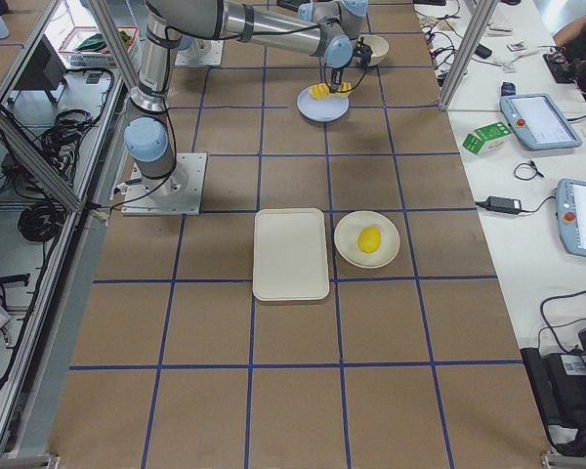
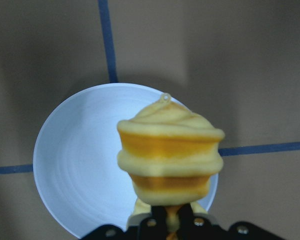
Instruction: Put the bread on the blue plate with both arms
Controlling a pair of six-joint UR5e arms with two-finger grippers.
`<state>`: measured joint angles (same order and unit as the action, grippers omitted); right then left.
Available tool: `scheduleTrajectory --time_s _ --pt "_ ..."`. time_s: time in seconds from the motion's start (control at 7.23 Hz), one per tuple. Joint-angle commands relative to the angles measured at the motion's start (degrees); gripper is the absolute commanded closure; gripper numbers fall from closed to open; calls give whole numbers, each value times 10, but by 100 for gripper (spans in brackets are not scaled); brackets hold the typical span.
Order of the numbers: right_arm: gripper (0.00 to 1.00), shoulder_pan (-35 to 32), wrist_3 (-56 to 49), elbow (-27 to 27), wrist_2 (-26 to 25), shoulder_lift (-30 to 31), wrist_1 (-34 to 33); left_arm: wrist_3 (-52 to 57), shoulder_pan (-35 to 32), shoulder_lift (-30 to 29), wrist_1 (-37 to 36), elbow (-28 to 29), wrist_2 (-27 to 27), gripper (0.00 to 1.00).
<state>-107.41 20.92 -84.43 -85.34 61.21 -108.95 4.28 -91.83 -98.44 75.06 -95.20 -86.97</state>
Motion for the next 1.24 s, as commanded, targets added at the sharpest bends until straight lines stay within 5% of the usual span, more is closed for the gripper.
scheduleTrajectory --time_s 0.0,0.28,0.41,0.83,0.97,1.11 --pt "100 -24 6 -3 2 -30 -42 55 4 49 112 61 -18 0" --pt "100 -27 41 -5 0 -41 -47 66 4 73 192 106 -29 0" --pt "77 -31 43 -13 0 -42 -47 56 2 73 211 118 -26 0" --pt "51 -33 35 -62 0 -42 -119 6 4 80 231 116 -26 0" --pt "27 -33 33 -64 -1 -41 -129 6 4 84 229 109 -25 0" --pt "18 -33 34 -64 -1 -40 -130 6 3 88 230 105 -27 0"
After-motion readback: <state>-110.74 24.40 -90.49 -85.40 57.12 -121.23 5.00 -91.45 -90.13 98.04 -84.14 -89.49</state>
